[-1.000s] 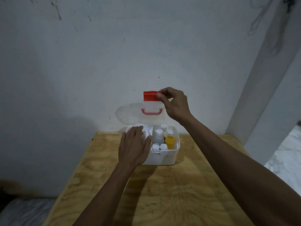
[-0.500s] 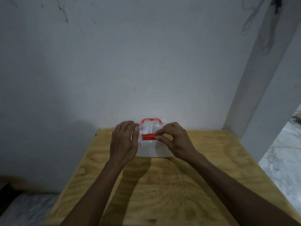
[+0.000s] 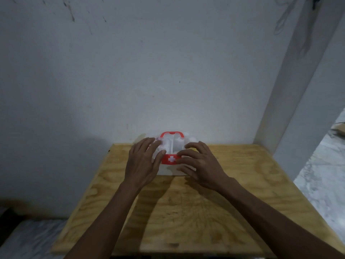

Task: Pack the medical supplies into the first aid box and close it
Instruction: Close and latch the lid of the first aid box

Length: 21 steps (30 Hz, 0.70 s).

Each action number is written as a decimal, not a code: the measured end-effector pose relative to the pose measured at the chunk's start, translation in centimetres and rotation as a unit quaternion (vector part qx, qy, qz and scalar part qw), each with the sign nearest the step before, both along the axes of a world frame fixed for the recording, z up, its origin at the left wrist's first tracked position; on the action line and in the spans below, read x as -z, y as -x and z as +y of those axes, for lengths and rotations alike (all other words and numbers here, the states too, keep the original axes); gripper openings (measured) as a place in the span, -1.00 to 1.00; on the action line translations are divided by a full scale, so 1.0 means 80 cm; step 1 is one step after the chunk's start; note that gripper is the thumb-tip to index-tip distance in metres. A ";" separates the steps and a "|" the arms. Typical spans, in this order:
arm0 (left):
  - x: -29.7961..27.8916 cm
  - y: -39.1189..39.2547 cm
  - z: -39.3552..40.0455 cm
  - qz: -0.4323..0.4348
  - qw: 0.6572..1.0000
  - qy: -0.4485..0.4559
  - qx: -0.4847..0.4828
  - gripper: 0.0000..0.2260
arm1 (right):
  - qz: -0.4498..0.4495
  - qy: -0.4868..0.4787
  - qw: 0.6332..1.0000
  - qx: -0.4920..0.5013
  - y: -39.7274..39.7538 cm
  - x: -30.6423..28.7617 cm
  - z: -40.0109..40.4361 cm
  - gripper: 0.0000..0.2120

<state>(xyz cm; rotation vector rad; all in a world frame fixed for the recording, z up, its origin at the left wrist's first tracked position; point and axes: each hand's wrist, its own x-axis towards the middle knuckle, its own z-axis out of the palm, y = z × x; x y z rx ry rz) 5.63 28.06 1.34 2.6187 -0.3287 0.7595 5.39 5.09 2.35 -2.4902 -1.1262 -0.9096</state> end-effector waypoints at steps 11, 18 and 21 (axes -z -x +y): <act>0.006 -0.005 0.004 0.033 0.998 -0.052 0.032 -0.35 | 0.203 -0.054 0.963 0.167 -0.016 0.009 0.014 -0.35; 0.011 -0.004 0.000 0.039 0.998 -0.039 0.028 -0.28 | 0.169 -0.089 0.965 0.180 -0.011 0.029 0.019 -0.35; 0.013 -0.005 0.001 0.038 0.998 -0.040 0.027 -0.29 | 0.166 -0.086 0.963 0.194 -0.010 0.034 0.023 -0.36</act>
